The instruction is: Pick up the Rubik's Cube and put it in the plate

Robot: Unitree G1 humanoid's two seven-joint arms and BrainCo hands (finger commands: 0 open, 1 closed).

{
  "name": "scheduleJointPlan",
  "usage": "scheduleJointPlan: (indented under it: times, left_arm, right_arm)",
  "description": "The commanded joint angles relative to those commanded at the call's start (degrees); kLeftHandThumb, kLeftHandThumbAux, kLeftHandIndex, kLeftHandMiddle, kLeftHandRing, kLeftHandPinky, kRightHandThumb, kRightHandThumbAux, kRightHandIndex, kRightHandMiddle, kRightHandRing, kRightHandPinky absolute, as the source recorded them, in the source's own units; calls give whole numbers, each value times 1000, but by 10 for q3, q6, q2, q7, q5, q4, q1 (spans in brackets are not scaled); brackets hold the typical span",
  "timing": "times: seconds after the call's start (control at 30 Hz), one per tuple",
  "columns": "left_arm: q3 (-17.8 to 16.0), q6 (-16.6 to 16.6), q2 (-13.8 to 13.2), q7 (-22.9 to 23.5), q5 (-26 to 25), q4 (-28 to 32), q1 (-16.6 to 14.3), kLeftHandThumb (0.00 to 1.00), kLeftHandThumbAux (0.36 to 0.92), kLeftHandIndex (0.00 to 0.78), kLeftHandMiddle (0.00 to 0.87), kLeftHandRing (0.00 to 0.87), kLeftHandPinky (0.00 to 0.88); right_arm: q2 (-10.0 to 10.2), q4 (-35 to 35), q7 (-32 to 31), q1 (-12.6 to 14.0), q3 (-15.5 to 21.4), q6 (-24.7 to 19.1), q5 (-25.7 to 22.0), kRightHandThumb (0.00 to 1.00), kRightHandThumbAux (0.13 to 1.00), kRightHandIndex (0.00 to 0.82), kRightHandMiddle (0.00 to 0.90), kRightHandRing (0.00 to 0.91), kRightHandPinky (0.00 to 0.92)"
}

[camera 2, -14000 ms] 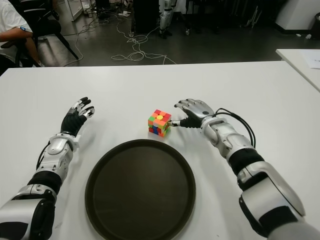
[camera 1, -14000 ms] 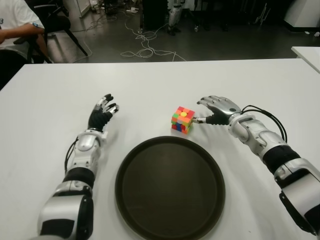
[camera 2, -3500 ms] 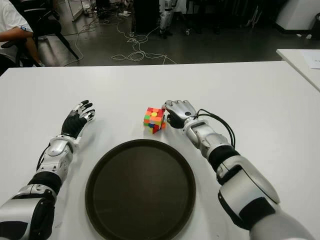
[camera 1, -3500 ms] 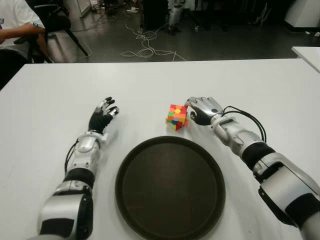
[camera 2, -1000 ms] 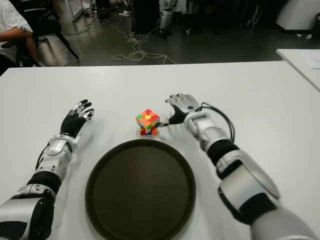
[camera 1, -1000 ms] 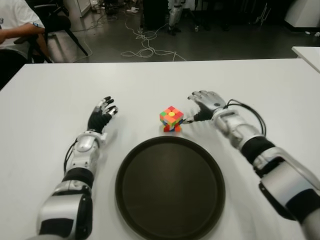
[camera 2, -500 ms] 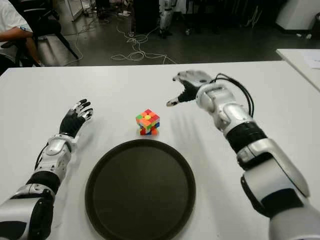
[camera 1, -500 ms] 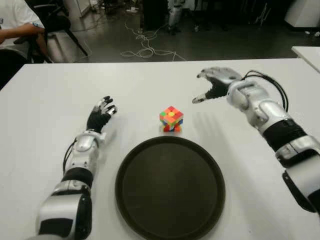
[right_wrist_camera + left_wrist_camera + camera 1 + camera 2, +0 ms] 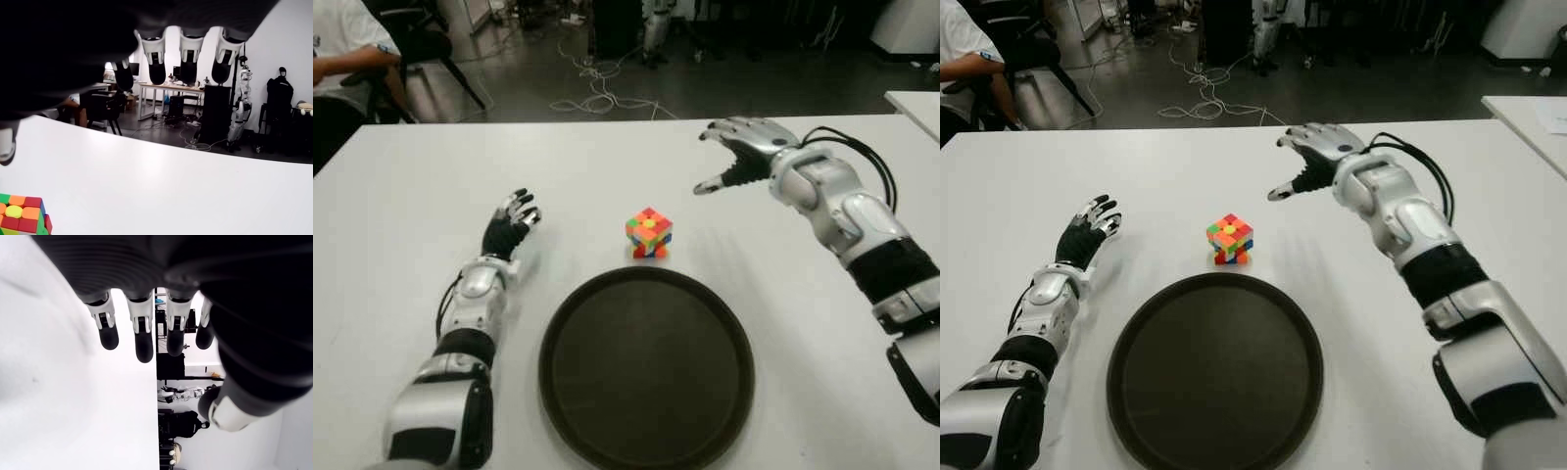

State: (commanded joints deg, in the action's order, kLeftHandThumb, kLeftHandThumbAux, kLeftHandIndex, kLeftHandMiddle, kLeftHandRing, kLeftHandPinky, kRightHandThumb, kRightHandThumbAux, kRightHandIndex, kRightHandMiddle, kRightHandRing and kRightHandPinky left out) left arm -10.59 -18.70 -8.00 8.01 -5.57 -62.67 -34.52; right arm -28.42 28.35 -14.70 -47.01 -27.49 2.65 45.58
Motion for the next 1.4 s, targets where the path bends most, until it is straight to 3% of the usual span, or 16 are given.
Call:
scheduleJointPlan:
  times: [0.23, 0.5, 0.63, 0.77, 1.03, 1.27, 1.4]
  left_arm:
    - [-1, -2, -1, 3, -1, -1, 0, 217, 711, 56, 130, 107, 66]
    - [3, -1, -1, 10, 1, 7, 4, 225, 720, 58, 127, 106, 70]
    - [6, -3, -1, 7, 5, 8, 4, 212, 717, 57, 121, 102, 64]
    - [7, -5, 0, 3, 7, 12, 6, 202, 713, 59, 122, 99, 58]
    - [5, 0, 3, -2, 3, 8, 3, 200, 712, 56, 121, 98, 62]
    - [1, -1, 3, 0, 0, -4, -2, 216, 723, 60, 133, 114, 86]
    - [-1, -3, 2, 6, -3, 1, 1, 220, 718, 61, 127, 111, 75]
  right_arm:
    - [3, -4, -1, 4, -2, 11, 1, 87, 329, 0, 0, 0, 0]
    - [30, 28, 20, 4, -17, 22, 9, 64, 313, 0, 0, 0, 0]
    - [54, 35, 30, 6, -24, 24, 8, 39, 321, 0, 0, 0, 0]
    - [89, 82, 82, 9, -40, 35, 17, 29, 337, 0, 0, 0, 1]
    - [104, 145, 140, -3, -47, 82, 10, 38, 372, 0, 0, 0, 34]
    - [120, 183, 166, -11, -53, 94, 12, 49, 386, 0, 10, 30, 80]
    - [124, 192, 174, -14, -57, 97, 15, 57, 401, 1, 12, 27, 62]
